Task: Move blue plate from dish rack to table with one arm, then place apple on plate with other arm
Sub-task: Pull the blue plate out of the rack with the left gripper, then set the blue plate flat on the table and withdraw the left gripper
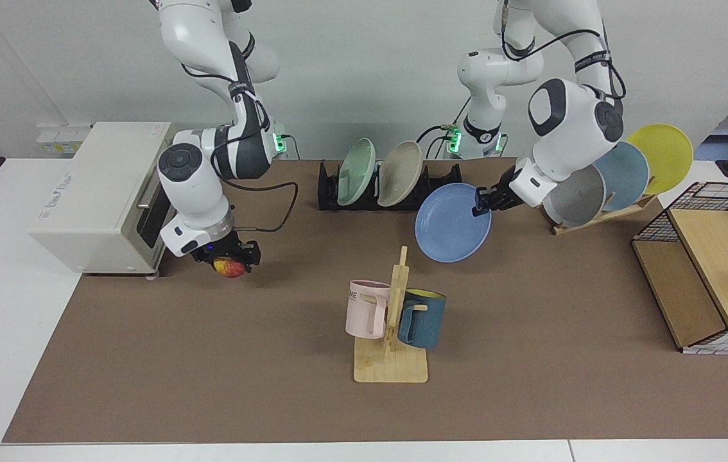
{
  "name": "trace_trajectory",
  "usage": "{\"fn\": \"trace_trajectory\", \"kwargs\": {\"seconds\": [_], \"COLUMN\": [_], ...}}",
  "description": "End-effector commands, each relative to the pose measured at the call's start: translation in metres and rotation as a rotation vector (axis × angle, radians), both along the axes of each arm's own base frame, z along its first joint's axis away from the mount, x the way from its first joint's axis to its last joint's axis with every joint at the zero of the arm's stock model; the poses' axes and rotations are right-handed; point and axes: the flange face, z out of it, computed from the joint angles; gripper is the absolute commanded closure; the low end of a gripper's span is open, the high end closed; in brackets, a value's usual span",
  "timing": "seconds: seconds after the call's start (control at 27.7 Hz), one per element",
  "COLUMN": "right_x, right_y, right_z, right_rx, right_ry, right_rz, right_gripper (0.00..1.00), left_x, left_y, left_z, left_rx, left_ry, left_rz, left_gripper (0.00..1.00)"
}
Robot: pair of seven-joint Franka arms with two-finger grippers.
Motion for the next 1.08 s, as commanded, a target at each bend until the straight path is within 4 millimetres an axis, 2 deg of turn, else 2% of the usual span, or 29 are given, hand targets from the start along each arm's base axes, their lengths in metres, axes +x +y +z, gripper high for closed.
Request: {"fn": "trace_trajectory", "kwargs": {"seconds": [0.0,0.14,0.25,0.36,0.47,0.54,0.61,0.83,0.9,0.97,1.01,1.05], "right_x": [-0.012,-0.018,-0.020,-0.024,-0.028,-0.029,-0.031,-0.031,-0.031,-0.031,-0.031,-0.031], "right_y": [-0.005,-0.001,0.002,0.004,0.013,0.016,0.016,0.016,0.016,0.016,0.016,0.016], "right_z": [0.030,0.033,0.033,0.031,0.030,0.030,0.030,0.029,0.029,0.029,0.029,0.029], "right_rx": [-0.002,-0.001,-0.001,0.000,0.003,0.003,0.005,0.007,0.007,0.009,0.010,0.010], "right_ry": [-0.003,0.006,0.009,0.014,0.014,0.016,0.016,0.015,0.013,0.014,0.014,0.014], "right_rz": [0.003,0.009,0.009,0.012,0.011,0.011,0.010,0.010,0.010,0.011,0.010,0.009], "right_gripper": [1.00,1.00,1.00,1.00,1.00,1.00,1.00,1.00,1.00,1.00,1.00,1.00], "left_x": [0.003,-0.006,-0.009,-0.016,-0.019,-0.021,-0.028,-0.038,-0.041,-0.041,-0.041,-0.040], "left_y": [-0.015,-0.032,-0.034,-0.047,-0.050,-0.053,-0.064,-0.071,-0.082,-0.083,-0.083,-0.081], "left_z": [-0.002,-0.016,-0.025,-0.029,-0.032,-0.033,-0.034,-0.039,-0.038,-0.038,-0.037,-0.038], "left_rx": [-0.010,-0.002,0.005,0.008,0.012,0.014,0.016,0.022,0.018,0.017,0.016,0.017], "left_ry": [-0.036,-0.059,-0.067,-0.069,-0.063,-0.060,-0.056,-0.061,-0.072,-0.082,-0.084,-0.084], "left_rz": [0.002,-0.006,-0.003,-0.014,-0.010,-0.015,-0.038,-0.048,-0.070,-0.063,-0.064,-0.069], "left_gripper": [1.00,1.00,1.00,1.00,1.00,0.96,0.82,0.79,0.69,0.38,0.27,0.21]}}
